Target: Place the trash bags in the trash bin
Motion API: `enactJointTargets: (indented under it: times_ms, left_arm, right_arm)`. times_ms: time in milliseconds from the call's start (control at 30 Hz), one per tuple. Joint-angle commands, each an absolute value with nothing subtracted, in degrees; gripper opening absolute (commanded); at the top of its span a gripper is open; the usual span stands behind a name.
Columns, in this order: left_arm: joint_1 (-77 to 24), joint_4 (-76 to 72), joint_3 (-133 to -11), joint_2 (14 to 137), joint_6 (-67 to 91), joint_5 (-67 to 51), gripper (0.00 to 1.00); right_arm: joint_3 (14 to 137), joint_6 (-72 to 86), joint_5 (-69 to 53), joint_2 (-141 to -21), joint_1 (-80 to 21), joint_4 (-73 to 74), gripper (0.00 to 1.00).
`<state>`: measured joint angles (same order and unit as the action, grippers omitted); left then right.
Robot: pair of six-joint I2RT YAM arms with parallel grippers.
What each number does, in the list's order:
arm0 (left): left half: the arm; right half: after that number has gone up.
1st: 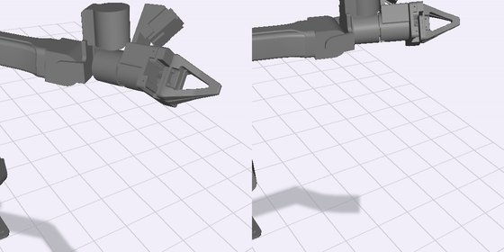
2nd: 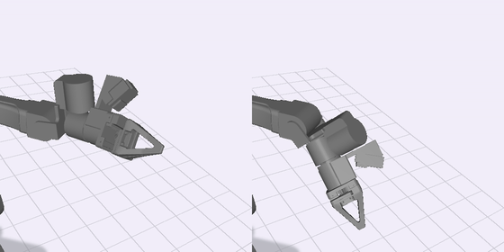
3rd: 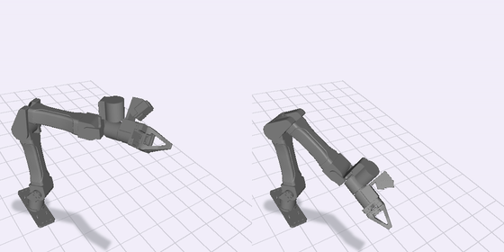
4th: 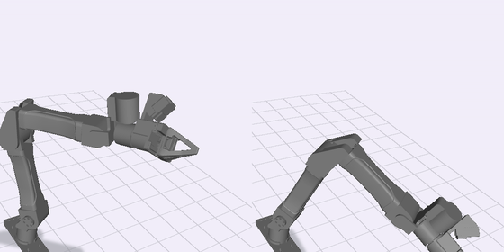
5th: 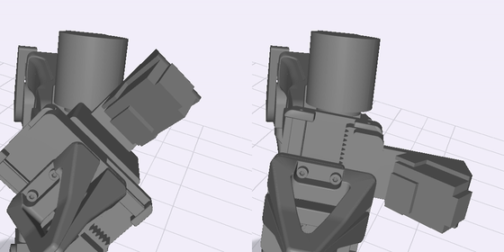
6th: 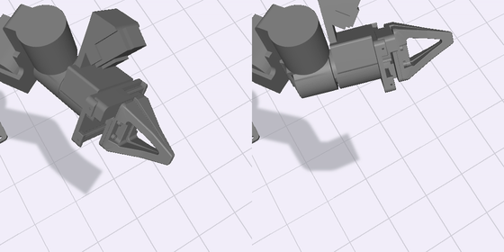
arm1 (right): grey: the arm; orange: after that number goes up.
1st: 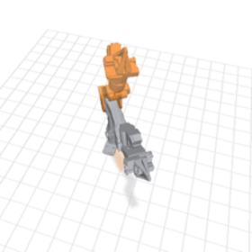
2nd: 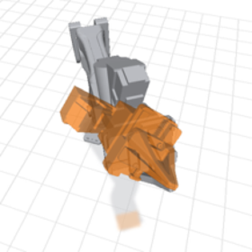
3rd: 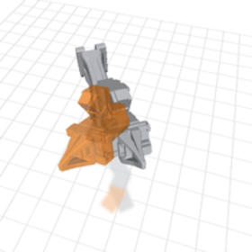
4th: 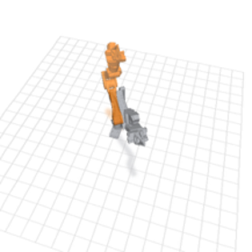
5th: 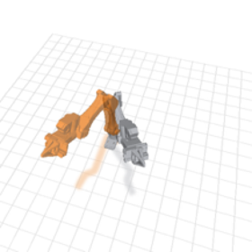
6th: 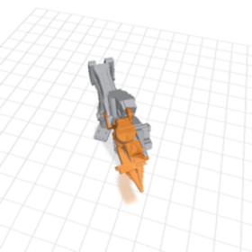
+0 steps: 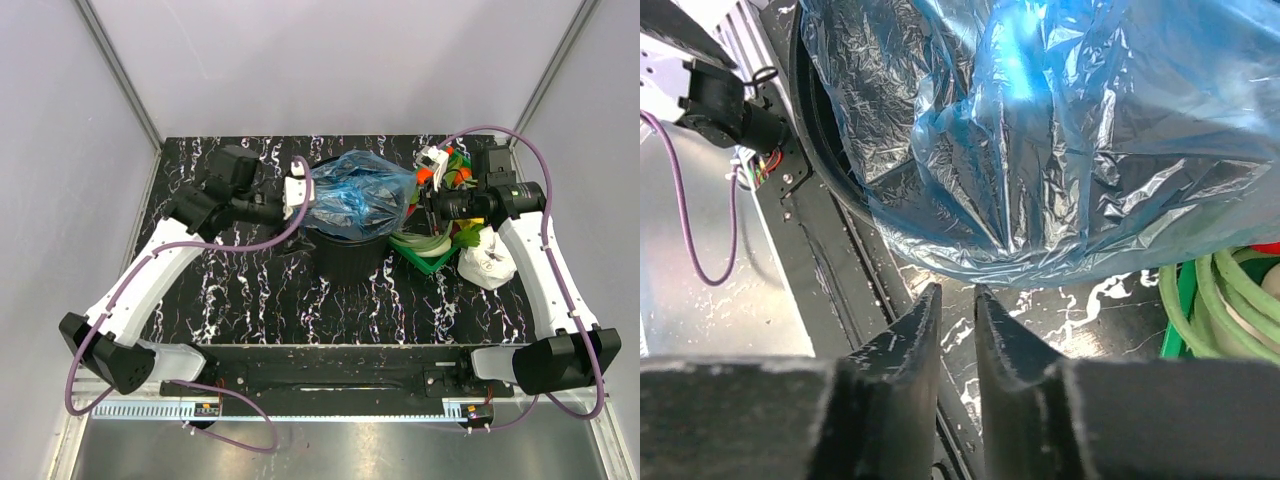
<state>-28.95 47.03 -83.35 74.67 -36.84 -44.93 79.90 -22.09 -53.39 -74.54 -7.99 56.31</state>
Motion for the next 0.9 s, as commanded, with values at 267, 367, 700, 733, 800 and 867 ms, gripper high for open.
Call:
enactJointTargets:
  times_ms: [267,367,700,733,800,867]
  left_arm:
    - [-35.0,47.1,-86.4,77.7,-47.0,-29.0,0.69]
    - [-35.0,47.9,-87.1,78.0,-48.0,-29.6,0.53]
    - [-35.5,51.3,-90.5,78.1,-48.5,-32.5,0.34]
    - [-35.4,51.5,-90.6,78.2,-48.6,-32.8,0.34]
    - [-35.5,52.0,-90.9,78.0,-48.8,-33.6,0.34]
    - [-35.7,52.7,-90.9,78.1,-49.1,-34.4,0.4]
  right_arm:
    - [79.9,-23.2,-53.7,-72.5,-8.3,55.1,0.0]
    - [80.1,-23.3,-53.3,-72.6,-8.3,55.3,0.0]
    - [80.2,-23.6,-53.2,-73.9,-8.3,55.1,0.0]
    - [80.1,-23.6,-53.1,-73.9,-8.4,55.2,0.0]
    - [79.9,-23.7,-53.1,-73.9,-8.3,55.1,0.0]
    - [79.7,-23.7,-53.0,-73.7,-8.3,55.1,0.0]
